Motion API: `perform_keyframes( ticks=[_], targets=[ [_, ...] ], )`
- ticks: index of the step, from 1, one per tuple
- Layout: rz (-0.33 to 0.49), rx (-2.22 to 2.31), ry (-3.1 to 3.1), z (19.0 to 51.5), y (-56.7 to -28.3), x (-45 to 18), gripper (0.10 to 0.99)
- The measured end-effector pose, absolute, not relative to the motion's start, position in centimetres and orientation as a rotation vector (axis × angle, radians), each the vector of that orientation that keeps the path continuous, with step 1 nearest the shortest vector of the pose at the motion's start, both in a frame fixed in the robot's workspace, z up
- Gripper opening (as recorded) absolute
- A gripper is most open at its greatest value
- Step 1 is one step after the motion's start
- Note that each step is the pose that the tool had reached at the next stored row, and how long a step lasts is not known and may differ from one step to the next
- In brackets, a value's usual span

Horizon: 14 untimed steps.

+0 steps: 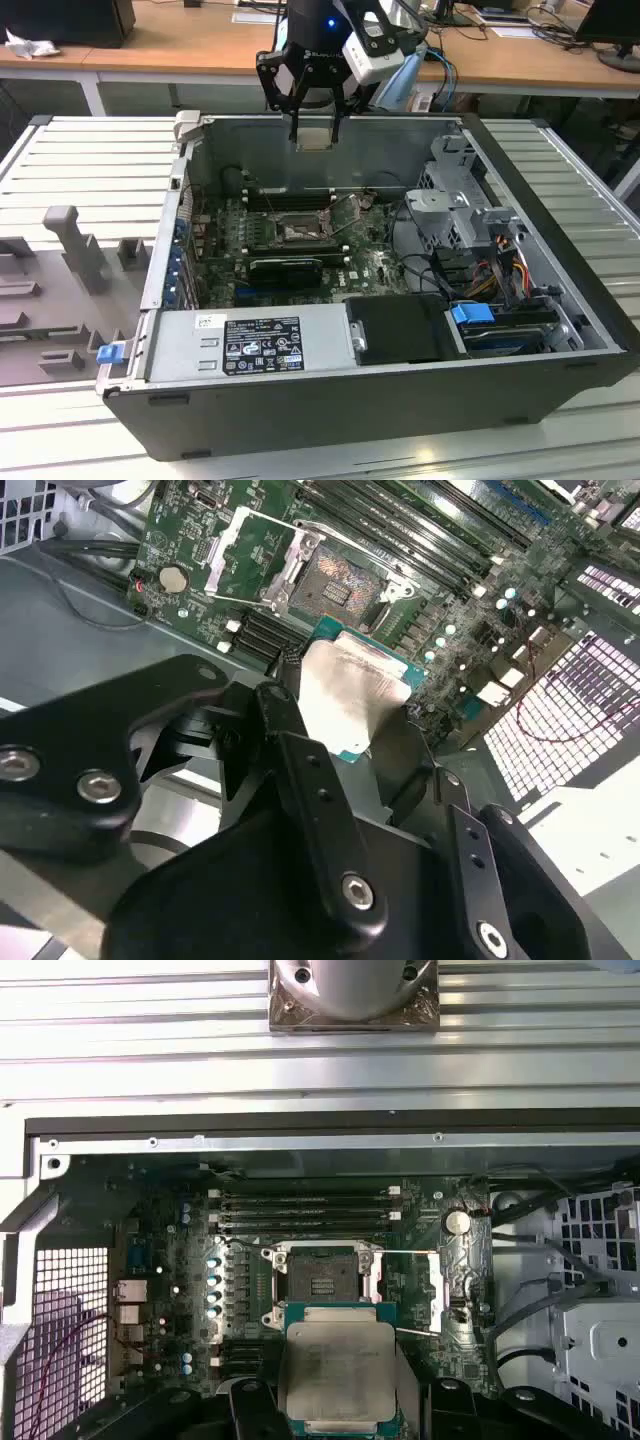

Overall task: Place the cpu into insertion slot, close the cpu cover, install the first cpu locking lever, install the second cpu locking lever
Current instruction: 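Place the cpu into insertion slot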

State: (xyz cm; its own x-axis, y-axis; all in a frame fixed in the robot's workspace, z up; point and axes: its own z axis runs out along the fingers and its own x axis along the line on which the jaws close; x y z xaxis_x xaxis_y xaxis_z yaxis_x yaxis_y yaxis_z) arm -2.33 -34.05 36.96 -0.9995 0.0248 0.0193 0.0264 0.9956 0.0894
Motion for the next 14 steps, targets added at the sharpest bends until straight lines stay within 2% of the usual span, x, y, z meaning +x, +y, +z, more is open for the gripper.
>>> perform_keyframes(
  ticks=[14],
  targets=[
    [-0.141, -0.15, -3.119, 36.81, -34.07, -2.33, 0.525]
  ],
)
